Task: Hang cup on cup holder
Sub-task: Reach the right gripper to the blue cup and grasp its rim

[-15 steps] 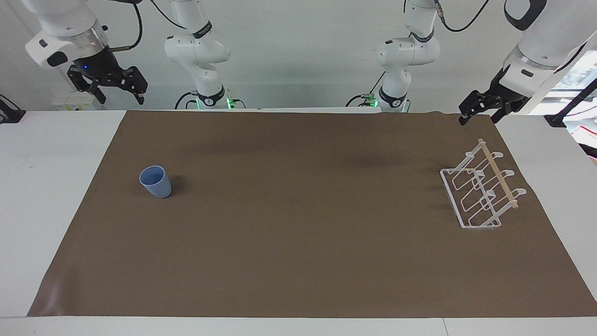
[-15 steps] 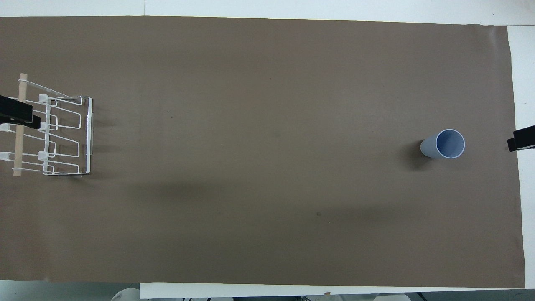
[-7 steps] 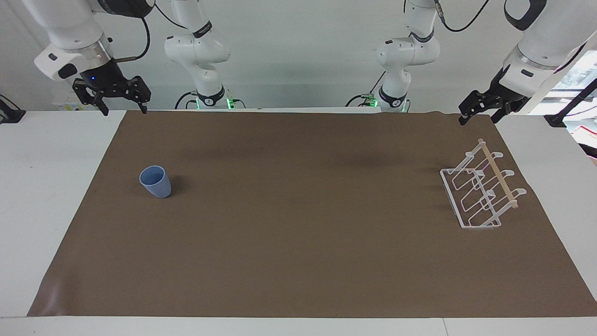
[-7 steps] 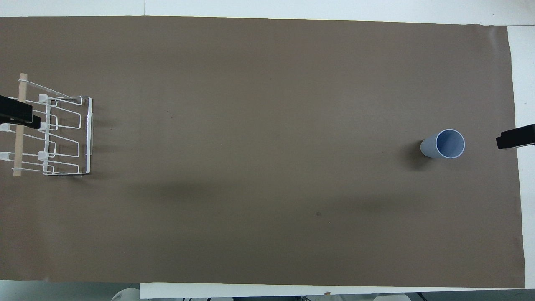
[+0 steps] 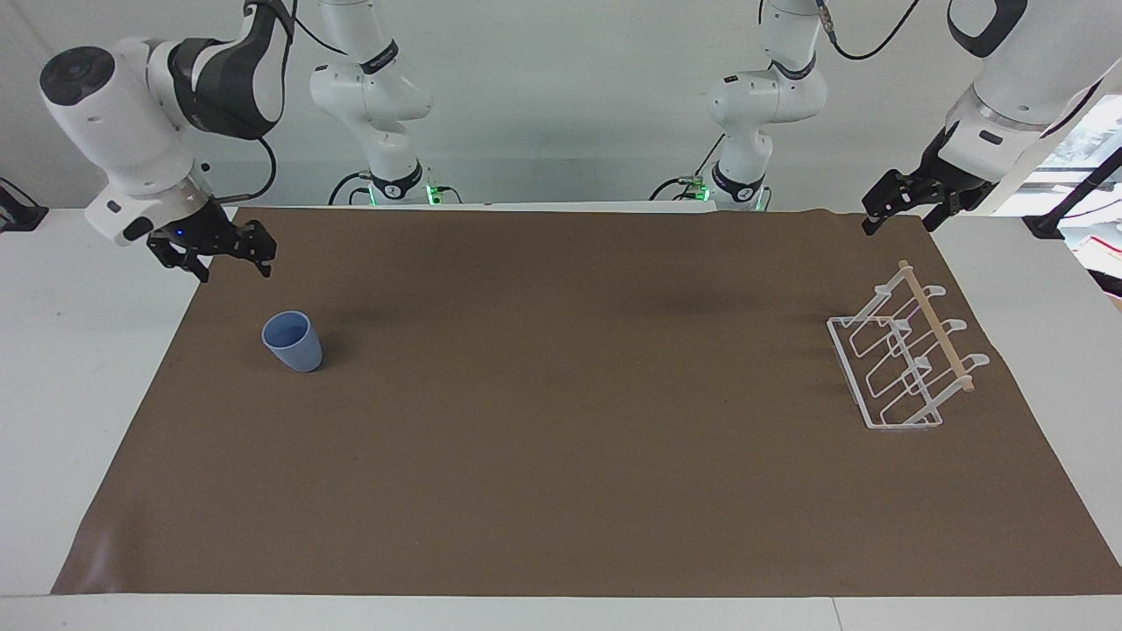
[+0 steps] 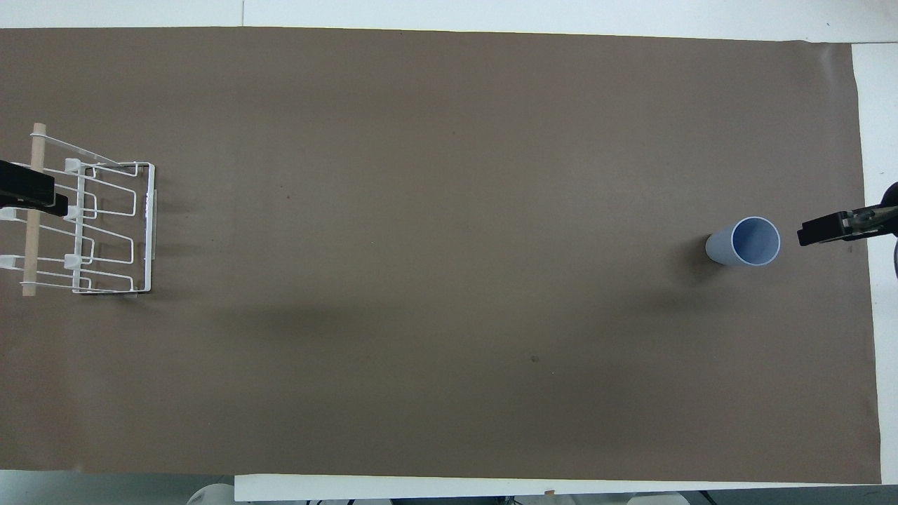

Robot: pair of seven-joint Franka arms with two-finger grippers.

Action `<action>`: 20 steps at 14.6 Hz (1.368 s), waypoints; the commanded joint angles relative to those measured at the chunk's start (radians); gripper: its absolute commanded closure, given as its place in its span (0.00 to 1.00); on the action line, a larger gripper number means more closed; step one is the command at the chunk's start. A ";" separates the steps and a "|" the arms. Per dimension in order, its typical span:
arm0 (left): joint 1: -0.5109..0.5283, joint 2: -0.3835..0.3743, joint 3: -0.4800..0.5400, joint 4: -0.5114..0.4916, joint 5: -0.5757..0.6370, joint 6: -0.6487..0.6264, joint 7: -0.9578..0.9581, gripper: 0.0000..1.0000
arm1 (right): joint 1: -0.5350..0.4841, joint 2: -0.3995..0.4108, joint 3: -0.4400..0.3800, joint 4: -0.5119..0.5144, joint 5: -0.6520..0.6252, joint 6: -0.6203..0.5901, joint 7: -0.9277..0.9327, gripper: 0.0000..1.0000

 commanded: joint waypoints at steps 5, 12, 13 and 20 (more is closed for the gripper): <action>0.014 -0.008 -0.009 -0.006 -0.003 -0.010 0.008 0.00 | -0.021 0.109 0.006 -0.021 0.031 0.118 -0.043 0.24; 0.009 -0.010 -0.009 -0.005 -0.003 -0.011 0.008 0.00 | -0.030 0.123 0.006 -0.131 0.031 0.239 -0.067 0.31; 0.014 -0.008 -0.009 -0.006 -0.003 -0.011 0.008 0.00 | -0.031 0.121 0.006 -0.152 0.031 0.263 -0.089 0.31; 0.012 -0.011 -0.011 -0.006 -0.003 -0.032 0.006 0.00 | -0.038 0.114 0.006 -0.222 0.031 0.346 -0.158 0.50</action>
